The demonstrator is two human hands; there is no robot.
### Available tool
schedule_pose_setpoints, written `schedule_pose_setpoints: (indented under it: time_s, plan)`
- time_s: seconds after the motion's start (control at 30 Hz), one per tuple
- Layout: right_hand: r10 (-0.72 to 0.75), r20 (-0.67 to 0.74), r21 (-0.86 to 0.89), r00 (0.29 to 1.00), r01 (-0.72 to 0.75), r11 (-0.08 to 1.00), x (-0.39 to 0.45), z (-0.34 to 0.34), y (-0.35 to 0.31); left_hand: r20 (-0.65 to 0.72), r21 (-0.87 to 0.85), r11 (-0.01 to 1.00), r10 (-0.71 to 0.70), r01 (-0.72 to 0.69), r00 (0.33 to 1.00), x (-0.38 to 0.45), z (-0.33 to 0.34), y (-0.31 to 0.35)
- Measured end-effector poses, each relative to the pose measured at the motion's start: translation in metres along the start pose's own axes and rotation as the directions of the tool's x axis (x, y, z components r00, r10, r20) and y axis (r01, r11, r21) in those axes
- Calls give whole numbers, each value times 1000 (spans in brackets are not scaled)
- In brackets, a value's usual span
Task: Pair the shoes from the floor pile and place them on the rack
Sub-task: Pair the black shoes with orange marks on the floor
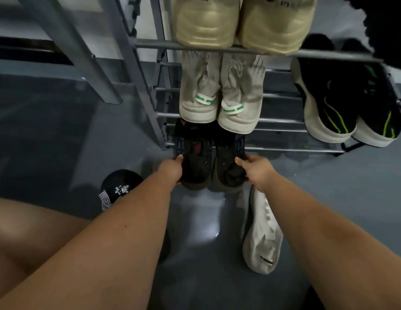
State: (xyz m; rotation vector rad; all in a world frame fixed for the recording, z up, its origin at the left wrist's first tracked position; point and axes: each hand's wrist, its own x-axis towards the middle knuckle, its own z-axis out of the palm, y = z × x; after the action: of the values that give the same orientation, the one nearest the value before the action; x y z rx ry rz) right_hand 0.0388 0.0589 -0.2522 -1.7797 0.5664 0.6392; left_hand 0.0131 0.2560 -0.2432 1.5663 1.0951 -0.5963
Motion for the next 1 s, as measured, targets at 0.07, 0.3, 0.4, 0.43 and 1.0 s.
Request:
schedule_pose_setpoints:
  time_s: [0.07,0.3,0.4,0.43,1.0]
  plan:
    - [-26,-22,-18,999,26,1000,12,6,0,5,-57,998,38,-38,999,10,1,0]
    - [-65,-118,-19,991,63,998,53,22,-18,46,-367,926,109,-84,993,29,0,23]
    - [-39,-134,32,990,43,999,59,23,-23,26,-394,909,160,-137,987,34,0,24]
    - [-24,-126,40,992,30,999,58,23,-23,10,-315,929,207,-193,978,34,1,20]
    - [-322,75,-623,944,296,724,24,27,2,-45,596,641,629,-484,776,27,10,-18]
